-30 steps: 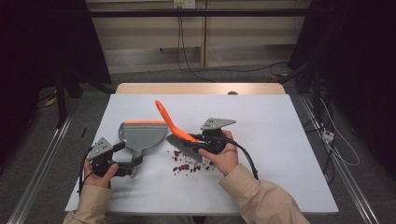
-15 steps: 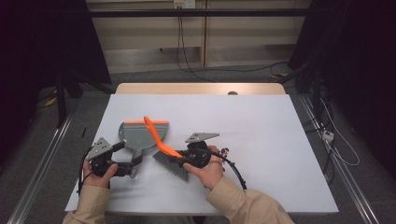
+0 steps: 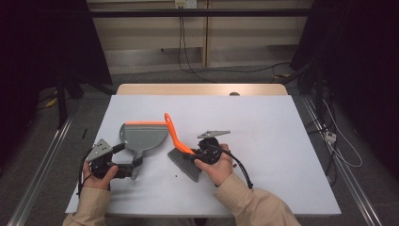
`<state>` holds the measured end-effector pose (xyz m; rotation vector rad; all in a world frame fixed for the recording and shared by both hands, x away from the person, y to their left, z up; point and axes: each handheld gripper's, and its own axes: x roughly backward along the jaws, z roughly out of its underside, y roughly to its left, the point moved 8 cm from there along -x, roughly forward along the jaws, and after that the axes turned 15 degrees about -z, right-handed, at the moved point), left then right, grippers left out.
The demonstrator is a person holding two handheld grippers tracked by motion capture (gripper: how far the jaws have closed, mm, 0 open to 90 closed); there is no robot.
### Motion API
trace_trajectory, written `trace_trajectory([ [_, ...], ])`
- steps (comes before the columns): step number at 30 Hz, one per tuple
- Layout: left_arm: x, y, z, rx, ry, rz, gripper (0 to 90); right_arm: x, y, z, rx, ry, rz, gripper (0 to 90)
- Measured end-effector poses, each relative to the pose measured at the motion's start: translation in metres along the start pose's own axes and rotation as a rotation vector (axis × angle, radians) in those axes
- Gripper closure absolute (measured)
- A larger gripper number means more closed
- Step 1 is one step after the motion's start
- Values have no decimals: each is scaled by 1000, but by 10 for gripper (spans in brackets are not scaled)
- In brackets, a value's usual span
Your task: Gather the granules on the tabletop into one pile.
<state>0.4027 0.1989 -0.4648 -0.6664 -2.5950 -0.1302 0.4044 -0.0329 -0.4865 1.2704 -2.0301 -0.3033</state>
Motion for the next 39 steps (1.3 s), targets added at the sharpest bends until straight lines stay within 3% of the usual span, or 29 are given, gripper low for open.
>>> trace_trajectory([
  [29,-3,-2,1,-8,7,2,54,60,-39,9,-65,-63,99,711],
  [34,-4,-3,0,-4,6,2,54,64,-37,3,-65,-99,82,715],
  [39,-4,-2,0,-5,6,5,54,58,-21,-9,-51,-131,36,715],
])
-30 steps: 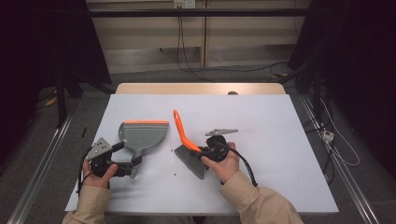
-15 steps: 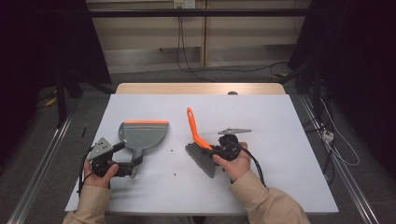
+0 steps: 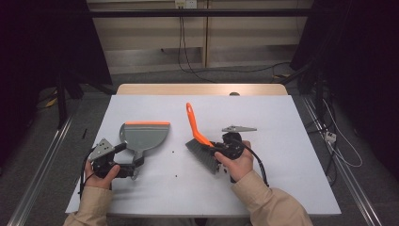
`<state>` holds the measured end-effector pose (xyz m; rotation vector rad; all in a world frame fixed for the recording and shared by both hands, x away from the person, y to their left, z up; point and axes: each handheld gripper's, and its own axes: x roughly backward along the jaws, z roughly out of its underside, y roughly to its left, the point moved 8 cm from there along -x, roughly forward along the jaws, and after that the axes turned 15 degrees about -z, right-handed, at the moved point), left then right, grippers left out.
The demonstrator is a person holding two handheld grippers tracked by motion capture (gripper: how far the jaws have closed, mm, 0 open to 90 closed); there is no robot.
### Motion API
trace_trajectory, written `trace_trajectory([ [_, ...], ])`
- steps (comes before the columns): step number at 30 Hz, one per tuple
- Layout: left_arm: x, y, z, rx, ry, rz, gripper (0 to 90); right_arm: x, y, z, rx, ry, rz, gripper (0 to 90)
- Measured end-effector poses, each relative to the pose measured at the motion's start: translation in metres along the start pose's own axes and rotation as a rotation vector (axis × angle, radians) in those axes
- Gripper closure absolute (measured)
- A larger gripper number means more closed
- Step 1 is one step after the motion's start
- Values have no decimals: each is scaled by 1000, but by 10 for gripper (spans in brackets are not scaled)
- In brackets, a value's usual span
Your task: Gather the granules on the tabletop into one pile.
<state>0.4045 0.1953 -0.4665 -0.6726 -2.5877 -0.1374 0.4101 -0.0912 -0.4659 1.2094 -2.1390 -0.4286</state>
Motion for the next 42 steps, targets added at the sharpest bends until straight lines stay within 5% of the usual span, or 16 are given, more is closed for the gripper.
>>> trace_trajectory([
  [10,3,3,-1,12,-9,-5,54,-60,45,5,5,29,-115,715],
  [18,4,5,-2,19,-15,-9,54,-92,56,20,-6,84,-125,715],
  [23,5,5,-1,18,-14,-9,54,-82,42,20,17,102,-63,711],
  [42,4,4,-1,9,-8,-9,54,-15,-8,17,-15,50,80,709],
])
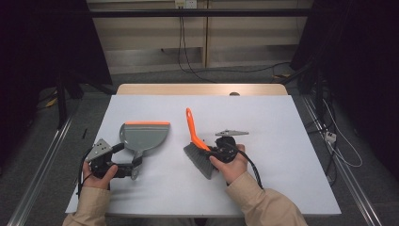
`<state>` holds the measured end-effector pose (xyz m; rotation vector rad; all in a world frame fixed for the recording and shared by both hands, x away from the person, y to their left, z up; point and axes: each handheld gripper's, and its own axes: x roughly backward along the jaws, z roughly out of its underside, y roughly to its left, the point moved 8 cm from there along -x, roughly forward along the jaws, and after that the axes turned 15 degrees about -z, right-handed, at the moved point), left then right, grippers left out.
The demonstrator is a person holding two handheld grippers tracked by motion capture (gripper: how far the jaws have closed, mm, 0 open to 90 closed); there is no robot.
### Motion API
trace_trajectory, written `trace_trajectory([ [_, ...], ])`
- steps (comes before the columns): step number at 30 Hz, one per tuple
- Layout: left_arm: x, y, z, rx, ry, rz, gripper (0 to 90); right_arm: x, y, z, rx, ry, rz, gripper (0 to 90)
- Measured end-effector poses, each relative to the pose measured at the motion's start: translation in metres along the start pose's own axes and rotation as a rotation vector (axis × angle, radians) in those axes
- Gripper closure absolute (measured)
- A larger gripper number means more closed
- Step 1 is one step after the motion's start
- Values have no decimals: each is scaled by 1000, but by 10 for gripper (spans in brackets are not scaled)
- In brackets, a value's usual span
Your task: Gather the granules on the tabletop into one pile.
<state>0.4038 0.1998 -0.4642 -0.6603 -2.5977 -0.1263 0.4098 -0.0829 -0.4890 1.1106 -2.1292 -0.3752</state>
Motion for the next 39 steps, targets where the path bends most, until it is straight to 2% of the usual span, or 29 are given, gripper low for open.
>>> trace_trajectory([
  [8,-1,-1,0,-5,4,-1,54,16,-11,0,-8,-17,33,709],
  [17,-1,-1,0,-7,4,0,54,26,-17,-1,-2,-24,52,710],
  [22,-1,-2,0,-8,5,-1,54,30,-19,-2,-7,-32,57,711],
  [26,-1,-1,0,-12,4,-1,54,30,-14,-6,9,-38,48,714],
  [32,-2,-1,0,-8,4,-1,54,16,-2,-23,12,-69,11,714],
  [37,-2,0,0,-5,4,0,54,-12,7,-36,18,-74,-3,714],
  [39,-2,0,0,-6,6,0,54,-24,6,-38,11,-64,4,714],
])
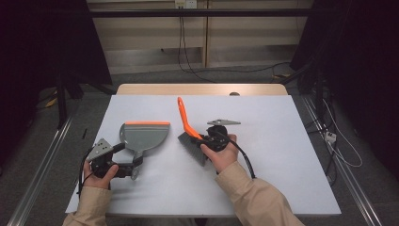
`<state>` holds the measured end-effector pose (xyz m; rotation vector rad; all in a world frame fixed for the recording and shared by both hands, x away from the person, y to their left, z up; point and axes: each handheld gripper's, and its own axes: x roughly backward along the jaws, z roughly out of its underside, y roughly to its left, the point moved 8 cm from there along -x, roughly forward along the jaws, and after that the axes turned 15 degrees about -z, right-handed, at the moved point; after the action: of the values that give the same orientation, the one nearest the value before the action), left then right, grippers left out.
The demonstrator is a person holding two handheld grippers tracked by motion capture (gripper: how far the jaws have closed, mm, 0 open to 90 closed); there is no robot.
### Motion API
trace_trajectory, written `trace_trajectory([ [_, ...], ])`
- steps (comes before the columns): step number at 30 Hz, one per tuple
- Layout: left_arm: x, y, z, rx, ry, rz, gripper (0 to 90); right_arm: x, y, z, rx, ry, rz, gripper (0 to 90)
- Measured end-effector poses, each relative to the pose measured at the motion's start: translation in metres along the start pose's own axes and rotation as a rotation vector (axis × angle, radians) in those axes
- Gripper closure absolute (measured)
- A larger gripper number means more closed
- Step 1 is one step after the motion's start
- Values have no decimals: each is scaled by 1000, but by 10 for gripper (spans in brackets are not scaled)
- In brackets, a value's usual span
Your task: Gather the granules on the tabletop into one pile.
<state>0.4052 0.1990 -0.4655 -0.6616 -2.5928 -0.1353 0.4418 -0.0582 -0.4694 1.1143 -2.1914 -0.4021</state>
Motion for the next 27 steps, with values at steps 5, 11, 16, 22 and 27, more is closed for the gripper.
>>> trace_trajectory([
  [5,0,1,0,2,-3,1,54,-12,-15,5,-22,26,52,712],
  [11,0,1,0,4,0,-1,54,7,-25,9,-43,37,81,711],
  [16,-1,0,0,5,0,-1,54,23,-33,14,-64,23,92,711],
  [22,-1,-1,0,3,0,-1,54,41,-39,17,-66,18,113,710],
  [27,-1,-2,1,1,3,0,54,49,-44,19,-74,9,117,710],
])
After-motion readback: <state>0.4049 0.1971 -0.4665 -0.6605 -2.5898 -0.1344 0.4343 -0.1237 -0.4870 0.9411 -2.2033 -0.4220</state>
